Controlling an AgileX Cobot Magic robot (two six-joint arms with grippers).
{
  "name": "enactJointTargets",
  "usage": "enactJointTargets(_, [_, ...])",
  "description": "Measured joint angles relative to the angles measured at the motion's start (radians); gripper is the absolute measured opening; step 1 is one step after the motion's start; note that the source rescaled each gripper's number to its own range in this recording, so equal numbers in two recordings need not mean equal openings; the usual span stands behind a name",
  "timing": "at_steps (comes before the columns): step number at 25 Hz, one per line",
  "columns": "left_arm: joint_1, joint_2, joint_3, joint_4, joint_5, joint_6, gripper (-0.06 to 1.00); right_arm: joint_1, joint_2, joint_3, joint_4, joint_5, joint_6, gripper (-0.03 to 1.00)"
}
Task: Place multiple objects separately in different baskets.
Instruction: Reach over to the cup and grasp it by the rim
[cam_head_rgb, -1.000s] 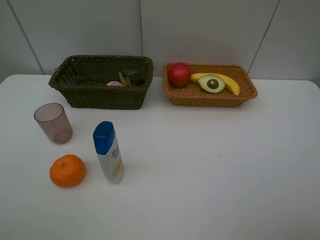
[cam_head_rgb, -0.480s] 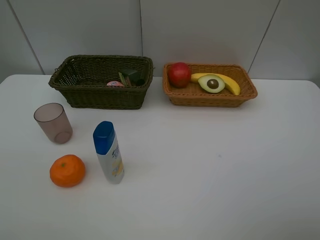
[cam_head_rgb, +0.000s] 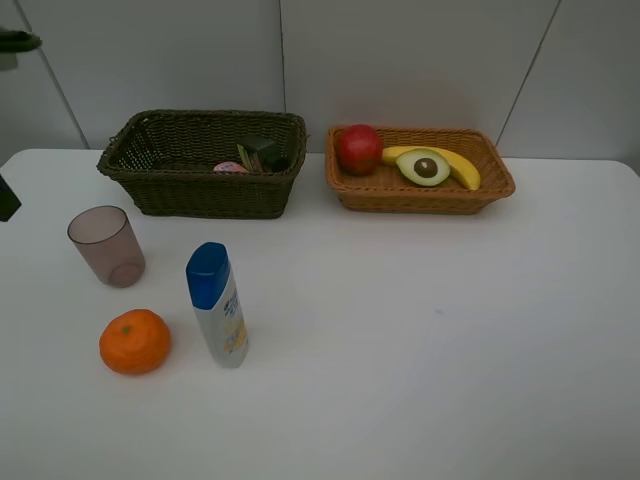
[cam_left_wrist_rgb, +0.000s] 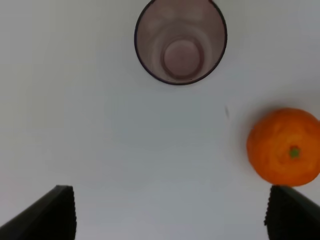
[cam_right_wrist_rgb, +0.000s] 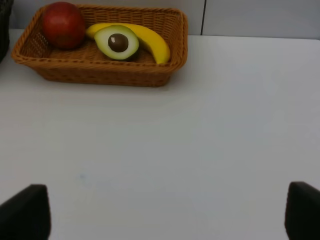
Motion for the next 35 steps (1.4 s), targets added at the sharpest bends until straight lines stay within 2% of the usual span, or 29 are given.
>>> enactJointTargets(8, [-0.101,0.205,-0.104,0.004,-0.018,0.017,1.00,0.000,0.000,0.000,0.000,0.000,0.000,0.98])
enactJointTargets(17, [-0.173,0.366,-0.114,0.025,-0.116,0.051,1.00,0.000,0.000,0.000,0.000,0.000,0.000,0.98])
enactJointTargets(26, [-0.217,0.505,-0.114,0.031,-0.198,0.070,1.00,0.000,0.000,0.000,0.000,0.000,0.000,0.98])
enactJointTargets(35, [-0.226,0.606,-0.114,0.042,-0.201,0.070,1.00,0.000,0.000,0.000,0.000,0.000,0.000,0.98])
